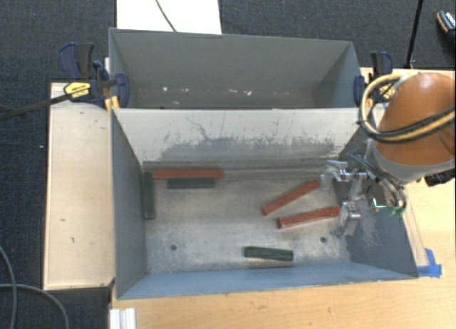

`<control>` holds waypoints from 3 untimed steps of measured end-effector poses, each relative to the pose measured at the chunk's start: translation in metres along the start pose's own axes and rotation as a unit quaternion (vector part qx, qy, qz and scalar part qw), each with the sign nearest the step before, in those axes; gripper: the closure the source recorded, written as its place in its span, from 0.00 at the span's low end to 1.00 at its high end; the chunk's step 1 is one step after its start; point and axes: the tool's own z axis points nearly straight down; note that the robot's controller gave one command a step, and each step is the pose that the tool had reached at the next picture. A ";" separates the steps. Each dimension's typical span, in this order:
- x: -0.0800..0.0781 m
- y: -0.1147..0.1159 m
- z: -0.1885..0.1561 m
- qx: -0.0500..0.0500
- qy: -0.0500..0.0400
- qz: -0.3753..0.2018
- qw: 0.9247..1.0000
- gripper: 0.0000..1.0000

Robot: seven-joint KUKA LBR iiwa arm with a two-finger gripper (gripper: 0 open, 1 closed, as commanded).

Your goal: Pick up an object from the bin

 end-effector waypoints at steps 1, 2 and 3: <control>-0.030 -0.010 0.122 0.000 -0.003 0.009 1.000 0.00; -0.032 -0.011 0.115 0.001 -0.008 0.007 1.000 1.00; -0.031 -0.010 0.118 0.001 -0.005 0.006 1.000 0.00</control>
Offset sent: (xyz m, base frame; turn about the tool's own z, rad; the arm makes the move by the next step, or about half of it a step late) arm 0.0287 -0.0104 -0.1187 0.0191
